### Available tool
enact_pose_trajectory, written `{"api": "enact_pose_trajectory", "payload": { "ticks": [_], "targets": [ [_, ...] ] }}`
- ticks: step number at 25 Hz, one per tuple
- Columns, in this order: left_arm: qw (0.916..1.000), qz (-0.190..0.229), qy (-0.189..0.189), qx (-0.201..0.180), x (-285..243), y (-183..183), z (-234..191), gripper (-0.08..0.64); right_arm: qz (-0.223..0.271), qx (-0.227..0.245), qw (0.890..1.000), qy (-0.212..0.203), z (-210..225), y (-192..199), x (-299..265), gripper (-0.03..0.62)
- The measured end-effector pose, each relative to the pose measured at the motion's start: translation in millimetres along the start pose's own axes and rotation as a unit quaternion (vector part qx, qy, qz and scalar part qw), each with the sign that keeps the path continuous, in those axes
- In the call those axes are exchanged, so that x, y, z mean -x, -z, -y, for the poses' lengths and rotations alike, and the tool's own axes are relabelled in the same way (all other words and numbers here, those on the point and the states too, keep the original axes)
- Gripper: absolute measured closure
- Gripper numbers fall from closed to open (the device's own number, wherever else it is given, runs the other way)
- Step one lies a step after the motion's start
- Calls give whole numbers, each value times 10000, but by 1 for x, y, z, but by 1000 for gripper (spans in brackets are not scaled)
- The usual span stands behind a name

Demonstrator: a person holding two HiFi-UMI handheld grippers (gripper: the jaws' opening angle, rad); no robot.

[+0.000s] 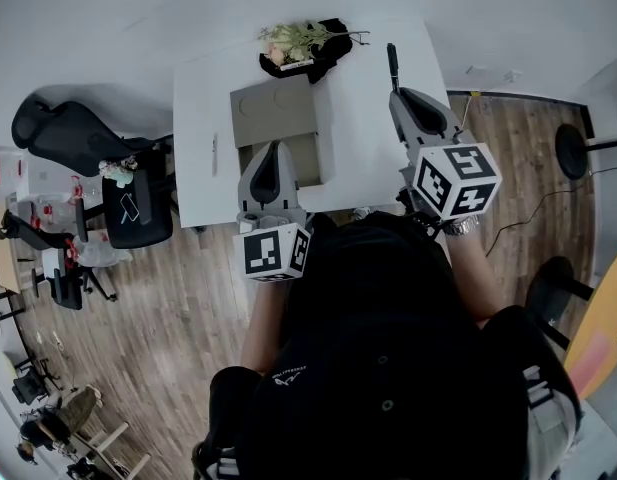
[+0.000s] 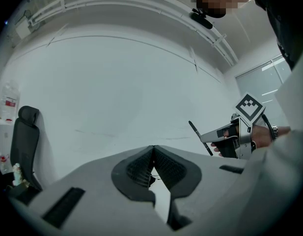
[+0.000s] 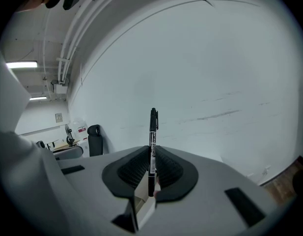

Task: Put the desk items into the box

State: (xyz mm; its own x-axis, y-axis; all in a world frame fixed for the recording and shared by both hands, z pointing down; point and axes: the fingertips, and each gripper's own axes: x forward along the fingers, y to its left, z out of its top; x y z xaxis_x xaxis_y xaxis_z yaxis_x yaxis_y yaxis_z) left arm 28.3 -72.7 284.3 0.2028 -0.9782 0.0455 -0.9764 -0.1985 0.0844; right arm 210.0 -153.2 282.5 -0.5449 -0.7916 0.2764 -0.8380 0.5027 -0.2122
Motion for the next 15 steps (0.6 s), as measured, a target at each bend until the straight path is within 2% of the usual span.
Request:
{"api": "enact_pose_trajectory", "payload": {
  "ticks": [8,15],
  "targets": [
    [10000,-49,-47,68,1,5,-15,552,-63,78,9999,-66,-11,2,-8,551],
    [9997,-103,-151,161,11,11,-51,552,-218,160,9996,-117,-37,9,-30,551]
  ]
}}
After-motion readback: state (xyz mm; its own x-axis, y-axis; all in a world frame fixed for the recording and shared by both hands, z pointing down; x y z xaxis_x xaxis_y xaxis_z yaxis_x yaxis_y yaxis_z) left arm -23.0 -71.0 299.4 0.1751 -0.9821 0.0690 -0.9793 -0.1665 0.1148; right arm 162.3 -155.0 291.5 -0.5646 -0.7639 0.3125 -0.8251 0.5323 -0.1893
